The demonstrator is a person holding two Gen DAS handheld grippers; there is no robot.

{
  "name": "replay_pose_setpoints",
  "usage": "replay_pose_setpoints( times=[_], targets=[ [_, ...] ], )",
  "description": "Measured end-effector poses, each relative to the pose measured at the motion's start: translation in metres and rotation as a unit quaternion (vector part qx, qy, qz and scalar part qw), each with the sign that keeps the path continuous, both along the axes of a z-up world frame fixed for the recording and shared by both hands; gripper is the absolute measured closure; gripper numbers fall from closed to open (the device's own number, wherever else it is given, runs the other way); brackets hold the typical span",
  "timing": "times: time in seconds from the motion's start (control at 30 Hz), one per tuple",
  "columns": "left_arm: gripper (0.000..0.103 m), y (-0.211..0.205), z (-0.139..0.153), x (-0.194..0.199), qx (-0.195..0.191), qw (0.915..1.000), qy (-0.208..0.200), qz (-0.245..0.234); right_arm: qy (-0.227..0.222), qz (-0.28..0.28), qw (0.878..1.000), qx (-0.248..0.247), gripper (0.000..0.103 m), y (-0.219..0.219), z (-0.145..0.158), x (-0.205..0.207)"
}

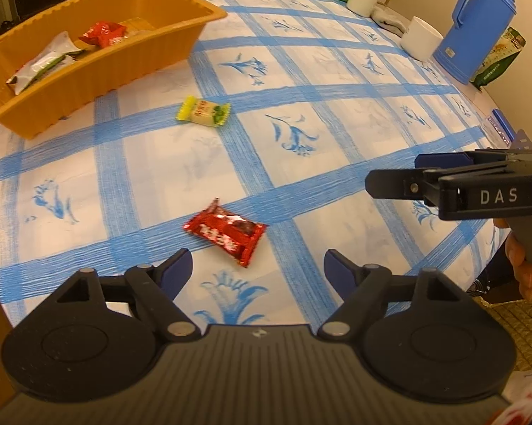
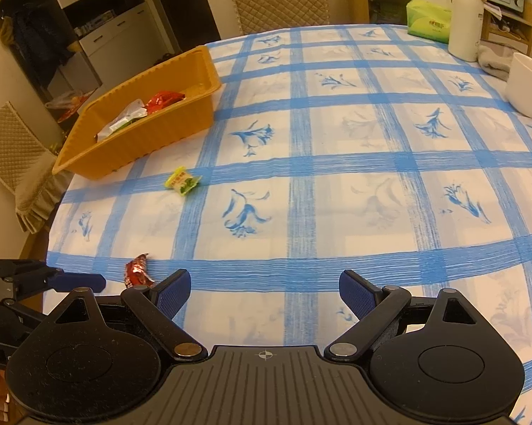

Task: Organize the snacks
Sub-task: 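Lift both open tools away from the tray toward the remaining candies, then close the left tool on the dark red candy packet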

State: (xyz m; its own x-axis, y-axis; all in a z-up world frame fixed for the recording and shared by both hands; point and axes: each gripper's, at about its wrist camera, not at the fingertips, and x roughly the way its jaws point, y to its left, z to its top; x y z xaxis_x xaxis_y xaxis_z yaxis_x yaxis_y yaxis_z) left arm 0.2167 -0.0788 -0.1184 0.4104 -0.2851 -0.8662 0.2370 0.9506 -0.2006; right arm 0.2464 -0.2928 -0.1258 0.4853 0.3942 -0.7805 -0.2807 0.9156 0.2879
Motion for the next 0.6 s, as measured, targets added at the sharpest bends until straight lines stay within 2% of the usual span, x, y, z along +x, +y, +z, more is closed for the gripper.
replay_pose_setpoints(
  times=[0.3, 0.47, 0.6],
  targets=[
    [0.039, -0.007, -0.01, 0.01, -0.006, 0.9999, 0.008, 0.009, 0.008, -0.015, 1.0, -0.001, 0.013, -0.016, -0.004, 0.002],
    [0.04, -0.009, -0.01, 0.02, -0.003, 0.9999, -0.001, 0.015, 0.013, -0.023, 1.0, -0.001, 0.013, -0.023, -0.007, 0.003],
    [0.048, -0.009, -0.01, 0.028, 0.002, 0.9997, -0.007, 0.024, 0.014, -0.025, 1.0, -0.001, 0.013, -0.025, -0.007, 0.004]
  ],
)
